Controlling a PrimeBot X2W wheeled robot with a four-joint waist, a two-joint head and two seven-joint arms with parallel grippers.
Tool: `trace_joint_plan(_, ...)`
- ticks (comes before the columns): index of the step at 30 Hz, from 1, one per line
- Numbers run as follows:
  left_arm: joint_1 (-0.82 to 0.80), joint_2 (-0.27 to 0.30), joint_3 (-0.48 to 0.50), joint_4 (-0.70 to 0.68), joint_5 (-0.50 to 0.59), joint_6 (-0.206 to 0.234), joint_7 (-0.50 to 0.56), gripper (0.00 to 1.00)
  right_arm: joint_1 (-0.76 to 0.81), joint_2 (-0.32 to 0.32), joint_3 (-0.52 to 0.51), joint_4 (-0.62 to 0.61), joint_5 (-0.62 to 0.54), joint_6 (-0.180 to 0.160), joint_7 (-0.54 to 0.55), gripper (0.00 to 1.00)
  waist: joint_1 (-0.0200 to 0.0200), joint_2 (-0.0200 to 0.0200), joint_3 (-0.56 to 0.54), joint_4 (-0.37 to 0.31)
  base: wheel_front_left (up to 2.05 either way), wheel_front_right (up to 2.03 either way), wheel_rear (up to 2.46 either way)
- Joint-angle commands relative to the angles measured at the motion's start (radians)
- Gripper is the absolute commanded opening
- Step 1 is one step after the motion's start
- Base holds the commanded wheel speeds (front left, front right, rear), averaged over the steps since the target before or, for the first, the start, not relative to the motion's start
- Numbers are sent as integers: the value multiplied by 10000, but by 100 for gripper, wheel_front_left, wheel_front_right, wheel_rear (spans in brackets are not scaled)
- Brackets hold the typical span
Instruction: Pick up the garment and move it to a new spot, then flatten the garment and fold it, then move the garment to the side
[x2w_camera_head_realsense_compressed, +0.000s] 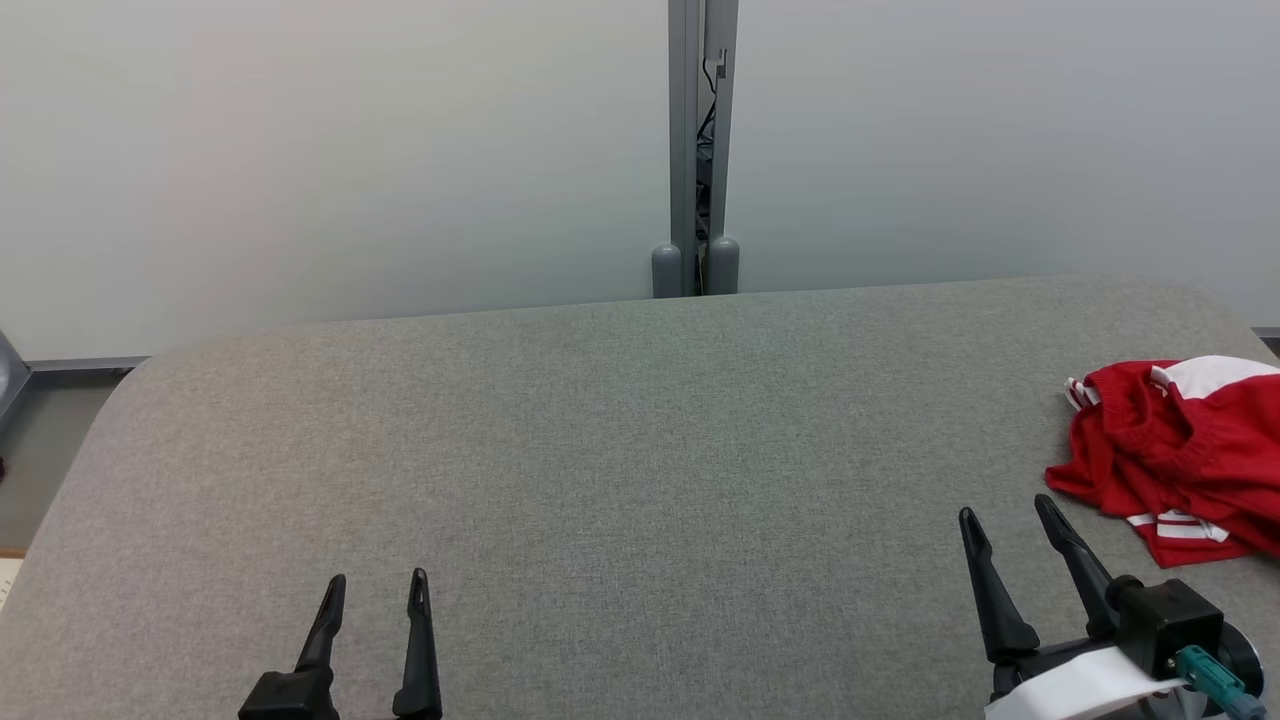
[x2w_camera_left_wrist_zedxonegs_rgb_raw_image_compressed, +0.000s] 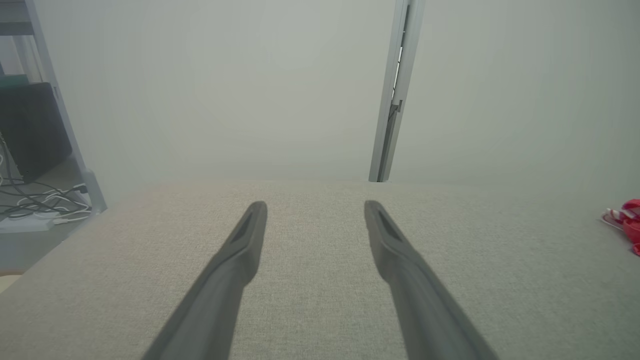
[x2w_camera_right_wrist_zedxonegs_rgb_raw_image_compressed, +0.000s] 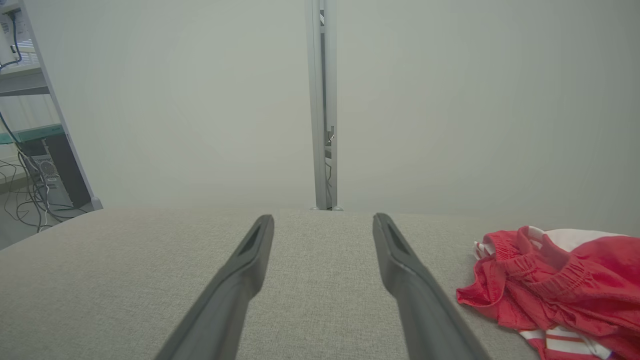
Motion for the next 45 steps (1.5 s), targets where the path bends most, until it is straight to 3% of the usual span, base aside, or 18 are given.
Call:
trace_joint_plan(1,-155,39,8,-27,46,75,-33,100,-77,-14,-35,44,-46,-1,5,100,0,0,-3,4,0,0,0)
trace_joint_plan(18,-98,41,51,-44,107,-76,-33,100,-115,16,-46,19,51,-1,5,100,0,0,-56,-28,0,0,0)
trace_joint_plan(31,187,41,341,-254,-473,-790,-33,100,-73,-102,190,48,-55,-1,5,100,0,0,-103,-25,0,0,0)
trace_joint_plan(45,200,40,416,-108,-850,-1170,-33,100,26,-119,183,59,-122,-1,5,100,0,0,-178,-45,0,0,0)
